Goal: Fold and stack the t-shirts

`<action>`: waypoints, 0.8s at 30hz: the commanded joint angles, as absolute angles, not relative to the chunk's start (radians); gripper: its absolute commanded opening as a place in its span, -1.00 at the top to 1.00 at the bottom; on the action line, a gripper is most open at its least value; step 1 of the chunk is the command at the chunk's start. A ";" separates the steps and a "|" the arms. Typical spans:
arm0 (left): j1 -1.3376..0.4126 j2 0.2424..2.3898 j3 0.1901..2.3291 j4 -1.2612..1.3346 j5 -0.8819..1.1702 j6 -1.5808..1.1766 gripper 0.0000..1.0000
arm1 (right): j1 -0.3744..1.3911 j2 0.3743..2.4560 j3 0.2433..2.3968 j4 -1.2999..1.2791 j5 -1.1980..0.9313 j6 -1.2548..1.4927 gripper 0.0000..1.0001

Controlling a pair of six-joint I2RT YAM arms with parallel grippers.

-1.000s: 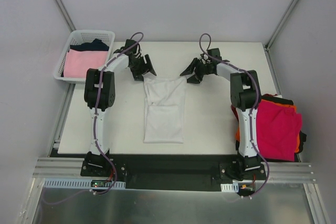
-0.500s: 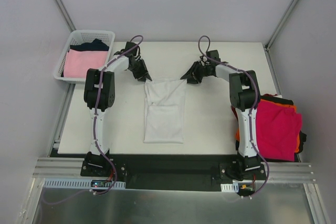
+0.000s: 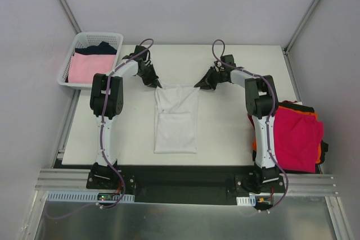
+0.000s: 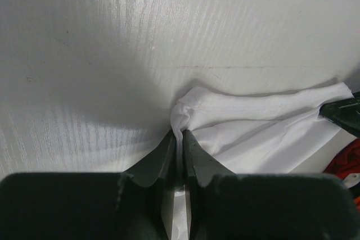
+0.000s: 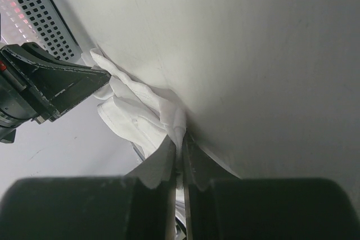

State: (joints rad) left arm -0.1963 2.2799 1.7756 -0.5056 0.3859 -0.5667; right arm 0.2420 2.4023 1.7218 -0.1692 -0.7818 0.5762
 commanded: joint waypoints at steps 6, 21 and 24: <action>-0.202 2.221 1.789 -0.540 0.393 -0.571 0.82 | 0.250 2.318 1.712 -0.179 -0.802 0.580 0.89; -0.252 1.991 1.669 -0.541 0.383 -0.563 0.79 | 0.293 2.099 1.528 -0.238 -0.813 0.499 0.90; -0.262 1.956 1.640 -0.541 0.382 -0.563 0.79 | 0.298 2.069 1.514 -0.245 -0.811 0.495 0.90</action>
